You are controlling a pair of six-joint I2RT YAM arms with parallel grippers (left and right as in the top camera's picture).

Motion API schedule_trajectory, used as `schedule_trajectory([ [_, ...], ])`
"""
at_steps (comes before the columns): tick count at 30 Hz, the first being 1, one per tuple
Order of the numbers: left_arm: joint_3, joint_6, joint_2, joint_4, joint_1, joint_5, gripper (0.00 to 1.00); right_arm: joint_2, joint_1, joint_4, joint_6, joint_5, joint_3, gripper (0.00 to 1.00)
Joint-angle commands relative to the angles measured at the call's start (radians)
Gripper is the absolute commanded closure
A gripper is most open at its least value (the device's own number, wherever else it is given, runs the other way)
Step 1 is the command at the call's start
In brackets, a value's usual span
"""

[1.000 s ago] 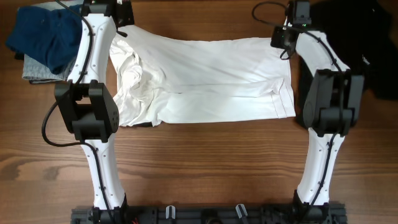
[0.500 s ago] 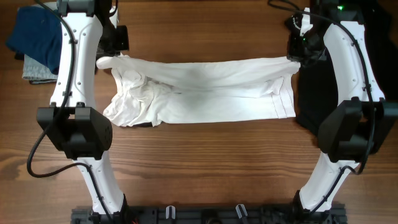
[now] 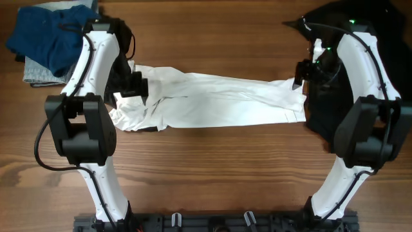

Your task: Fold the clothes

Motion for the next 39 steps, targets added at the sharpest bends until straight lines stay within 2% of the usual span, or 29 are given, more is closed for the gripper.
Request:
schedule_trajectory([
  [1, -0.016, -0.006, -0.013, 0.011, -0.013, 0.011, 0.03, -0.002, -0.030, 0.033, -0.011, -0.014, -0.005, 0.18],
  [2, -0.016, -0.006, -0.013, 0.027, -0.014, 0.008, 0.01, -0.002, -0.032, 0.056, -0.058, -0.056, -0.005, 0.16],
  [8, -0.016, 0.005, -0.032, 0.069, -0.014, 0.008, 0.01, -0.002, -0.032, 0.096, -0.101, -0.148, -0.005, 0.14],
  [15, -0.016, -0.038, -0.245, 0.147, -0.014, 0.012, 0.00, -0.002, -0.027, 0.061, -0.136, -0.156, -0.005, 0.14],
  [19, -0.018, -0.040, -0.260, 0.179, -0.014, 0.012, 0.01, -0.002, 0.010, 0.066, -0.191, -0.200, -0.005, 0.14],
  [21, -0.018, -0.030, -0.243, 0.216, -0.014, 0.021, 0.09, -0.002, 0.038, 0.073, -0.214, -0.200, -0.005, 0.14],
  [22, -0.018, -0.029, -0.240, 0.233, -0.014, 0.030, 0.17, -0.002, 0.053, 0.081, -0.232, -0.208, -0.005, 0.14],
  [23, -0.018, -0.029, -0.239, 0.246, -0.014, 0.031, 0.21, -0.002, 0.064, 0.088, -0.251, -0.227, -0.005, 0.15],
  [26, -0.018, -0.029, -0.239, 0.268, -0.013, 0.030, 0.25, -0.002, 0.134, 0.119, -0.318, -0.270, -0.006, 0.15],
  [29, -0.018, -0.029, -0.239, 0.274, -0.013, 0.002, 0.25, -0.001, 0.201, 0.191, -0.352, -0.270, -0.024, 0.15],
  [34, -0.018, -0.030, -0.239, 0.277, 0.020, -0.026, 0.20, 0.000, 0.325, 0.479, -0.362, -0.270, -0.143, 0.15],
  [37, -0.018, -0.034, -0.239, 0.282, 0.063, -0.022, 0.19, 0.004, 0.379, 0.655, -0.363, -0.270, -0.217, 0.19],
  [39, -0.018, -0.033, -0.239, 0.282, 0.081, -0.023, 0.19, 0.018, 0.402, 0.687, -0.365, -0.270, -0.226, 0.21],
])
